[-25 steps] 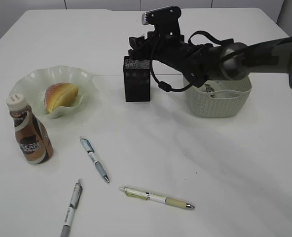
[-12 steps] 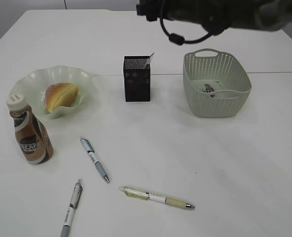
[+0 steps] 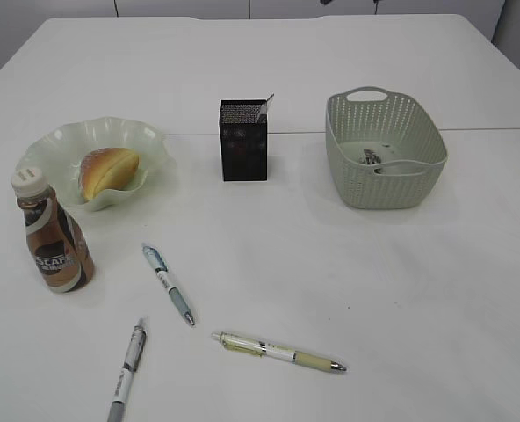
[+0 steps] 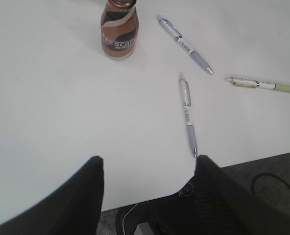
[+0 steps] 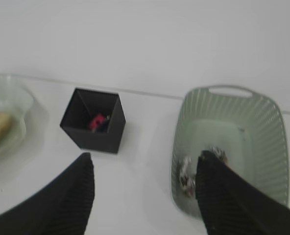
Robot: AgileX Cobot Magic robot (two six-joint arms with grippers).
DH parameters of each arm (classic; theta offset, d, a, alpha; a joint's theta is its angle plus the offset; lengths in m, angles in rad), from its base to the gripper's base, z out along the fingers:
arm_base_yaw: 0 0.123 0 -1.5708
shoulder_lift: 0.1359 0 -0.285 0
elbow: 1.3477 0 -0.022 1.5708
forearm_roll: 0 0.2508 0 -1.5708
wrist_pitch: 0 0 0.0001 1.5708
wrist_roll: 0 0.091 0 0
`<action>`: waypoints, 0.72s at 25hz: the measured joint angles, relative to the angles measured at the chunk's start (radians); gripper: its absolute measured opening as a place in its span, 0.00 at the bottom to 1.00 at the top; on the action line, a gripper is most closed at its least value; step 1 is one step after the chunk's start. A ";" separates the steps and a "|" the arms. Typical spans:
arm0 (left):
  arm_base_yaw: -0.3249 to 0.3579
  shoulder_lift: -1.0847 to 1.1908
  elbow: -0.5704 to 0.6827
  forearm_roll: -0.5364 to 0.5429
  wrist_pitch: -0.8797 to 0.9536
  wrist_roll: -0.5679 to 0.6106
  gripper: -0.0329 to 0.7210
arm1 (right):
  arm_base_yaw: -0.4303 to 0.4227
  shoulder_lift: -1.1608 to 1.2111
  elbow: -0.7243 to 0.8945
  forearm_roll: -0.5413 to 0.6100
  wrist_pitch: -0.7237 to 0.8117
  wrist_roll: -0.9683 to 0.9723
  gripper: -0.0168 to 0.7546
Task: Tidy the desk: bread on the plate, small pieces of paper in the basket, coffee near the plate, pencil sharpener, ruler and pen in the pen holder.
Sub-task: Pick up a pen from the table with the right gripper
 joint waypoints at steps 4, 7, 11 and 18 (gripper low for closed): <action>0.000 0.000 0.000 -0.002 0.000 0.000 0.62 | 0.023 -0.019 0.000 0.022 0.207 -0.029 0.64; 0.000 0.000 0.000 -0.002 0.000 0.000 0.62 | 0.053 -0.019 0.000 0.071 0.298 -0.119 0.64; 0.000 0.002 0.000 -0.002 0.000 0.000 0.62 | 0.115 -0.019 0.000 0.170 0.356 -0.307 0.64; 0.000 0.002 0.000 -0.002 0.000 -0.002 0.62 | 0.171 0.050 0.000 0.289 0.478 -0.488 0.64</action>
